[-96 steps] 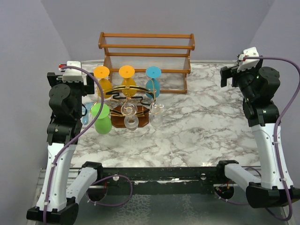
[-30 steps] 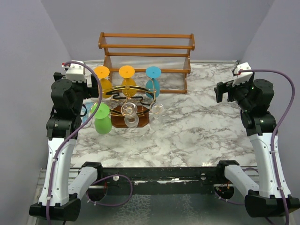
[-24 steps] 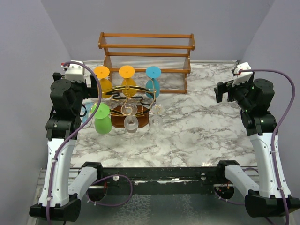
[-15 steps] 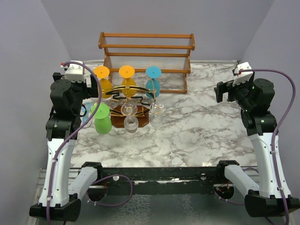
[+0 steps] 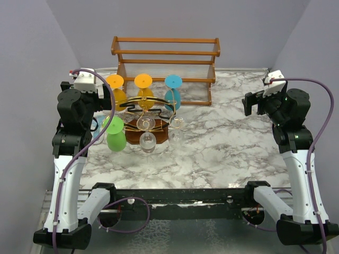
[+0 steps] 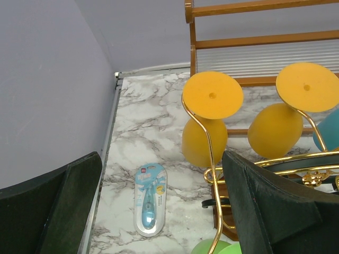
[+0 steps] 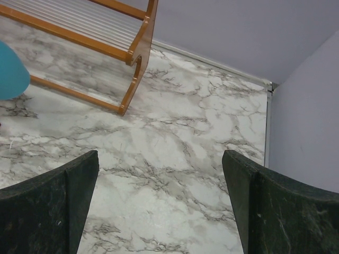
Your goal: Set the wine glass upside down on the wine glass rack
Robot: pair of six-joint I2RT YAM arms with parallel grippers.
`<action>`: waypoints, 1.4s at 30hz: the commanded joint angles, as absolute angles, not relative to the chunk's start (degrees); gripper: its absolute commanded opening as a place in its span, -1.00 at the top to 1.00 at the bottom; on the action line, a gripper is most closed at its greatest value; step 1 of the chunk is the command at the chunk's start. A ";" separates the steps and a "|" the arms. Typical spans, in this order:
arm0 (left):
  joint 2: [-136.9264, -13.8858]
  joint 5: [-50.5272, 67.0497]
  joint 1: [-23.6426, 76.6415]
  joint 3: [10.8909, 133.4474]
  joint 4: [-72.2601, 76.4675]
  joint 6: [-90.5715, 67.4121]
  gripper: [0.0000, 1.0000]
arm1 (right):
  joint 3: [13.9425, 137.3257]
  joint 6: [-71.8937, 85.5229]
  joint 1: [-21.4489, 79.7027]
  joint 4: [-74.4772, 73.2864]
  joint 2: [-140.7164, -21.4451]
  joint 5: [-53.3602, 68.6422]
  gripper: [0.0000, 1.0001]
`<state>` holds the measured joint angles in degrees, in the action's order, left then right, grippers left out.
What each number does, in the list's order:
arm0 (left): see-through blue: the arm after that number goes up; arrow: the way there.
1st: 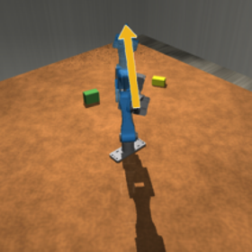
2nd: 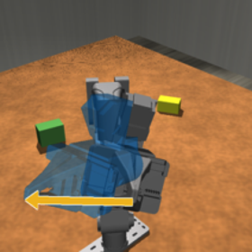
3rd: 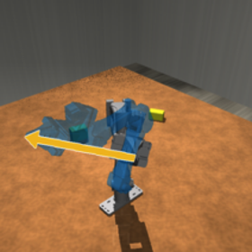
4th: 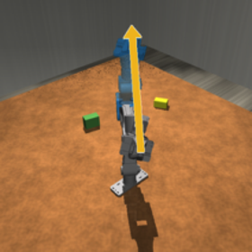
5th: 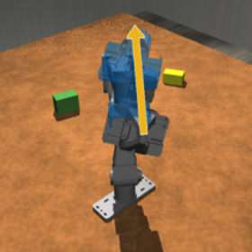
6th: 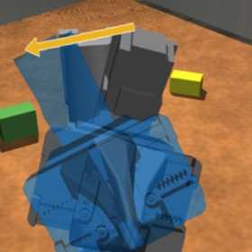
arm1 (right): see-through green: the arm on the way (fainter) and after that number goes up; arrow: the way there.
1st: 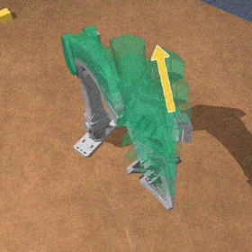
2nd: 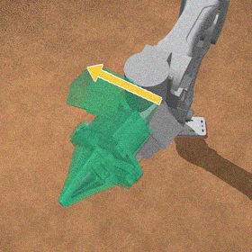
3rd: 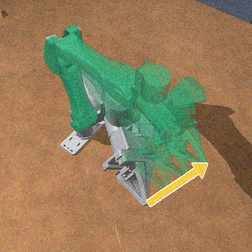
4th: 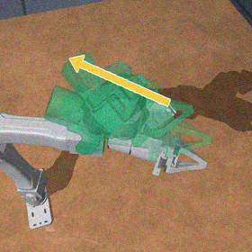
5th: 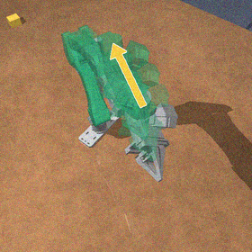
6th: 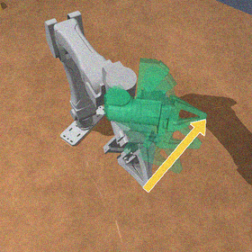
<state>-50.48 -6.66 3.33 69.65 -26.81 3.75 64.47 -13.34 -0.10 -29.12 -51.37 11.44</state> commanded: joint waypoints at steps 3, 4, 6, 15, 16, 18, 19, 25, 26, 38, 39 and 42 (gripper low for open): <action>-50.11 -5.60 2.90 71.06 -26.70 3.28 -0.98 | 65.56 -13.75 -0.44 -28.92 -51.15 12.37 -0.99; -50.08 -5.72 2.90 71.04 -26.65 3.33 -0.98 | 65.48 -13.79 -0.51 -28.92 -51.07 12.46 -0.99; -49.98 -5.80 2.90 70.95 -26.56 3.37 -0.98 | 65.20 -13.80 -0.53 -28.75 -50.88 12.57 -0.99; -49.04 -6.43 2.90 70.74 -26.47 3.69 -0.98 | 64.85 -13.97 -0.97 -28.83 -49.86 12.31 -0.99; -49.10 -6.15 2.94 70.71 -26.46 3.63 -0.98 | 64.86 -13.97 -0.97 -28.84 -49.85 12.30 -0.99; -49.08 -6.09 2.90 70.77 -26.53 3.67 -0.98 | 64.85 -13.93 -0.97 -28.91 -49.88 12.37 -0.99; -49.15 -6.29 2.90 70.83 -26.47 3.63 -0.98 | 64.86 -13.83 -1.01 -28.98 -49.95 12.39 -0.99; -49.14 -6.28 2.90 70.81 -26.52 3.60 -0.98 | 65.06 -14.06 -0.97 -29.15 -49.93 12.66 -0.99; -49.18 -6.25 2.90 70.80 -26.54 3.68 -0.98 | 65.24 -14.06 -0.97 -29.34 -50.06 12.78 -0.99; -49.20 -5.92 2.90 70.62 -26.45 3.71 -0.98 | 64.89 -14.15 -0.97 -29.05 -49.97 13.57 -0.99; -49.08 -5.90 2.91 70.66 -26.45 3.64 -0.98 | 64.80 -14.15 -0.98 -29.02 -49.94 13.62 -0.99; -48.88 -6.15 2.96 70.64 -26.46 3.69 -0.98 | 64.86 -14.07 -1.03 -29.09 -49.78 13.61 -0.99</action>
<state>-49.80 -6.66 3.33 69.65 -27.16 3.77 64.45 -13.78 -0.75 -29.17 -50.70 12.34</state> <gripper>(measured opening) 0.991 0.994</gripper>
